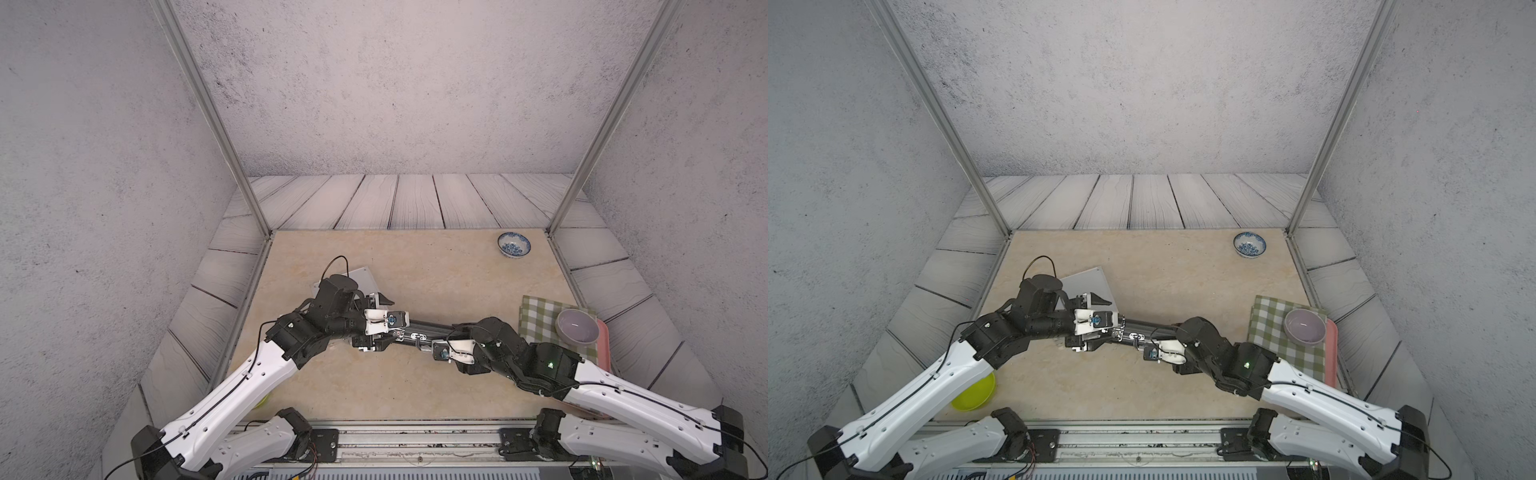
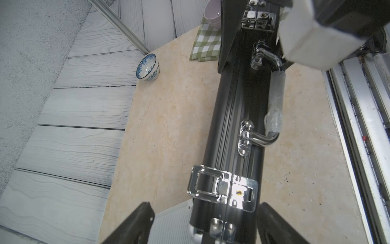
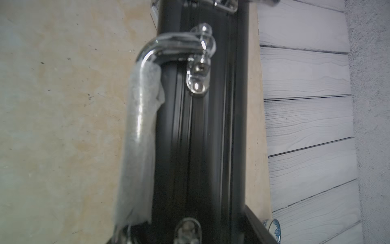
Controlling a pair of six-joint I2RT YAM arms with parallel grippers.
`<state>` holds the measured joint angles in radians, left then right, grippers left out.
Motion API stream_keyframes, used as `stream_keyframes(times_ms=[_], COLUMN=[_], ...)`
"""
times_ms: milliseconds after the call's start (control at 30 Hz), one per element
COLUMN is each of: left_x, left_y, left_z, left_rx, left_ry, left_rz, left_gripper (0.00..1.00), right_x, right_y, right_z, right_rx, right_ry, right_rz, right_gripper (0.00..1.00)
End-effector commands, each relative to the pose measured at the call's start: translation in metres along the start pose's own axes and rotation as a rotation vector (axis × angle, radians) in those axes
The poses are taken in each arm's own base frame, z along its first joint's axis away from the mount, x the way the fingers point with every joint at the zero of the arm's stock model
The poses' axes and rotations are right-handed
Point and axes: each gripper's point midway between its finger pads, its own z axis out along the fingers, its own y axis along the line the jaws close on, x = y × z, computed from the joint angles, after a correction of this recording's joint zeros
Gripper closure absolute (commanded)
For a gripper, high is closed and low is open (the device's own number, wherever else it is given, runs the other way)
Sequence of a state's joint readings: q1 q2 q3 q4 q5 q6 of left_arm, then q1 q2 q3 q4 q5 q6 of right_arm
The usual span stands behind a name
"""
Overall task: Open the poker set cases
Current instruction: Place the poker set case at the center of the board.
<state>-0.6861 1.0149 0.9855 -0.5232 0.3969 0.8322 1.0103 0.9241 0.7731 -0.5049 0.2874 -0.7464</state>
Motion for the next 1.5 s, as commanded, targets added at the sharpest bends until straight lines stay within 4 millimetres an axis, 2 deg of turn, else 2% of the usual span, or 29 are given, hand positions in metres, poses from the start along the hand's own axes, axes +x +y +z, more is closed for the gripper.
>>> stream_keyframes(times_ms=[0, 167, 300, 433, 600, 733, 900, 967, 1067, 1100, 1267, 1400, 1467], left_x=[-0.005, 0.007, 0.026, 0.046, 0.053, 0.054, 0.060, 0.067, 0.075, 0.076, 0.079, 0.079, 0.079], left_y=[0.014, 0.050, 0.079, 0.092, 0.106, 0.112, 0.109, 0.108, 0.110, 0.111, 0.109, 0.107, 0.107], left_z=[-0.002, -0.006, -0.011, -0.003, 0.003, 0.001, -0.004, -0.004, -0.005, -0.005, -0.006, -0.010, -0.013], left_rx=[-0.080, -0.299, -0.445, -0.501, -0.538, -0.572, -0.599, -0.616, -0.646, -0.652, -0.655, -0.662, -0.667], left_ry=[-0.055, -0.097, -0.117, -0.096, -0.115, -0.125, -0.112, -0.093, -0.067, -0.065, -0.053, -0.051, -0.050], left_rz=[-0.046, -0.192, -0.412, -0.592, -0.711, -0.720, -0.723, -0.725, -0.747, -0.753, -0.779, -0.774, -0.770], left_gripper=[0.20, 0.21, 0.25, 0.30, 0.33, 0.33, 0.31, 0.30, 0.29, 0.29, 0.27, 0.27, 0.27], right_x=[0.029, 0.051, 0.068, 0.079, 0.096, 0.097, 0.100, 0.101, 0.108, 0.111, 0.115, 0.135, 0.140], right_y=[0.004, 0.024, 0.041, 0.062, 0.084, 0.096, 0.112, 0.118, 0.123, 0.126, 0.136, 0.155, 0.155], right_z=[0.009, 0.010, 0.014, 0.020, 0.026, 0.030, 0.038, 0.041, 0.043, 0.041, 0.038, 0.031, 0.031], right_rx=[0.052, 0.031, 0.014, -0.030, -0.106, -0.151, -0.210, -0.229, -0.234, -0.245, -0.298, -0.391, -0.393], right_ry=[0.103, 0.147, 0.174, 0.167, 0.205, 0.189, 0.182, 0.184, 0.199, 0.206, 0.211, 0.271, 0.287], right_rz=[-0.059, -0.093, -0.112, -0.171, -0.271, -0.300, -0.299, -0.303, -0.309, -0.314, -0.311, -0.360, -0.366], right_gripper=[0.90, 0.85, 0.83, 0.80, 0.79, 0.79, 0.76, 0.70, 0.45, 0.41, 0.35, 0.33, 0.33])
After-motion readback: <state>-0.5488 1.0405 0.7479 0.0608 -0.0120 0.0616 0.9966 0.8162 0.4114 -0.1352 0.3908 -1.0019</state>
